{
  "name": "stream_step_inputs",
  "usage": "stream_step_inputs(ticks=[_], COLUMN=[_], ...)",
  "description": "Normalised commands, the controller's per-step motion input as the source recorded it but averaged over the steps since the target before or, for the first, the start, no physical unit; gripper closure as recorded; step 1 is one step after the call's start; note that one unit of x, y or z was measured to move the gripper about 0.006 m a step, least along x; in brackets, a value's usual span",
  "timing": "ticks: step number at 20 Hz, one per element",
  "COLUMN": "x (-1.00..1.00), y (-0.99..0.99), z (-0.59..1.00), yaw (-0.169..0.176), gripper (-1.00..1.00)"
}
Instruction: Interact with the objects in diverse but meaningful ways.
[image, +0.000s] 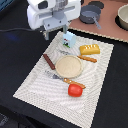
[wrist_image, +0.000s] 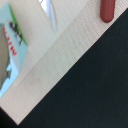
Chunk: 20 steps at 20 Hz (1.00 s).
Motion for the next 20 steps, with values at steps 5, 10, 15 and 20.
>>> stream_step_inputs(ticks=[5, 10, 15, 20], x=[0.01, 0.0, -0.01, 0.0], y=[-0.27, -0.25, -0.17, -0.13], z=[-0.44, -0.42, -0.43, -0.39], yaw=[-0.039, -0.026, -0.017, -0.003], gripper=[-1.0, -1.0, -1.0, 1.0])
